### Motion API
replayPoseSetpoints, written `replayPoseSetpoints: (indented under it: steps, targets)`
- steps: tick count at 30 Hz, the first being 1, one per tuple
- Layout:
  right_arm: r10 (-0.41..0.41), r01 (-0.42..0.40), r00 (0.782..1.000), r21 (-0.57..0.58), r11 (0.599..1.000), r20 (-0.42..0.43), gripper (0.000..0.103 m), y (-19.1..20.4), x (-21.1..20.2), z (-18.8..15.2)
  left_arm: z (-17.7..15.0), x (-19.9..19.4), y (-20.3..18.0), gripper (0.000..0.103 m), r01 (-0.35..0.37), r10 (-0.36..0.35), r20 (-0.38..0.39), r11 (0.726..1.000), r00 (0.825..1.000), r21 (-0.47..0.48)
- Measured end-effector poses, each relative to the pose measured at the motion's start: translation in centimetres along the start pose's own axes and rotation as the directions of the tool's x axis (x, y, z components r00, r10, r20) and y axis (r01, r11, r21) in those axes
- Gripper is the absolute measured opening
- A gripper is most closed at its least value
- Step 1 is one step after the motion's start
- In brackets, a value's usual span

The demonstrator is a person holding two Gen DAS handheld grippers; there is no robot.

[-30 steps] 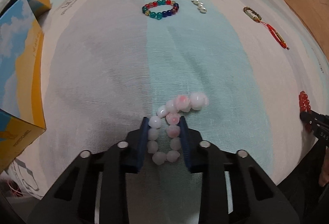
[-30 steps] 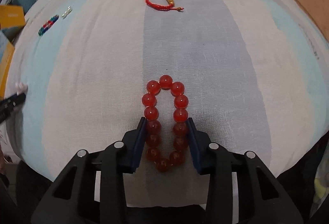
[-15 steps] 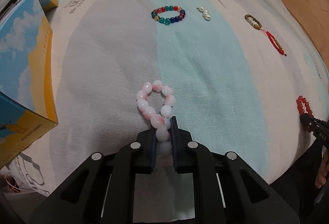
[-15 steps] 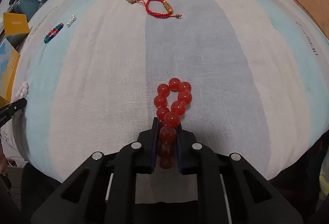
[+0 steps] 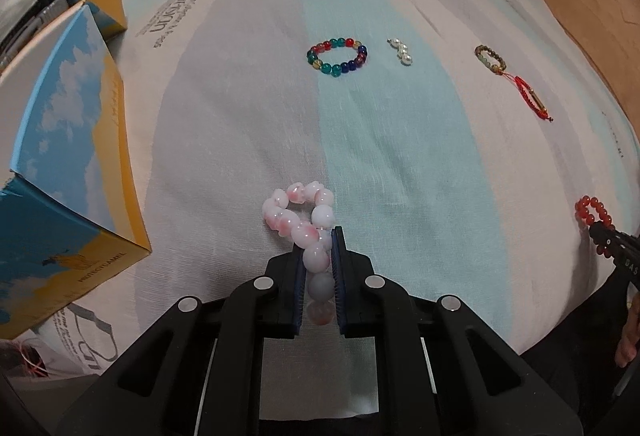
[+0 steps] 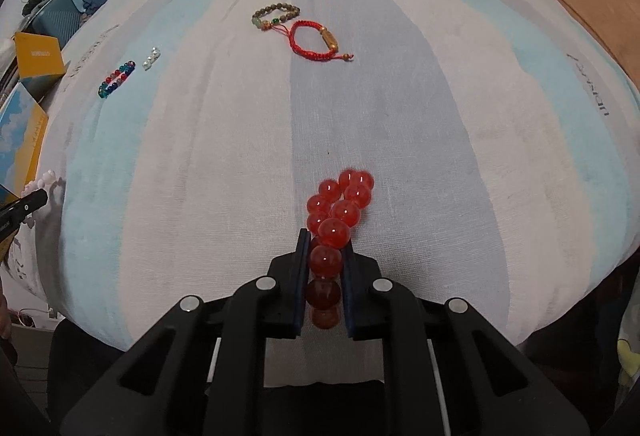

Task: Organize jewelry
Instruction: 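Carry the pink-white and red bead bracelets into the white box with both tools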

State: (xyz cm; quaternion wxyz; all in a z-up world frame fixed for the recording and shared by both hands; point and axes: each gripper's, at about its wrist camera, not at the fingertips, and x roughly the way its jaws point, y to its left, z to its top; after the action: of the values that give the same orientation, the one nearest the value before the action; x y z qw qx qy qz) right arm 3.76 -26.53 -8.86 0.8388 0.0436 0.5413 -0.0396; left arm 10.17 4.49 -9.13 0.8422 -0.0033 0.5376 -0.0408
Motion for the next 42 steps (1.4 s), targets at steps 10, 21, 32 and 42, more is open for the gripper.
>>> replayPoseSetpoints:
  steps: [10, 21, 32, 42]
  targets:
    - [0.01, -0.009, 0.999, -0.006, 1.0, 0.03, 0.013, 0.6, -1.6, 1.4, 0.5, -1.6, -0.1, 0.011, 0.008, -0.008, 0.022, 1.0, 1.0, -0.001]
    - [0.018, -0.016, 0.998, -0.044, 0.999, 0.055, 0.013, 2.9, -3.6, 4.3, 1.2, -3.8, 0.8, 0.011, -0.029, 0.029, 0.055, 1.0, 0.998, -0.01]
    - [0.041, -0.035, 0.995, -0.065, 0.997, 0.09, 0.013, 5.9, -5.7, 6.3, 2.9, -6.6, 1.8, 0.011, -0.063, 0.064, 0.094, 0.998, 0.994, -0.019]
    - [0.079, -0.068, 0.991, -0.1, 0.993, 0.109, 0.013, 9.7, -7.1, 7.6, 3.9, -8.7, 2.8, 0.011, -0.069, 0.073, 0.123, 0.997, 0.99, -0.032]
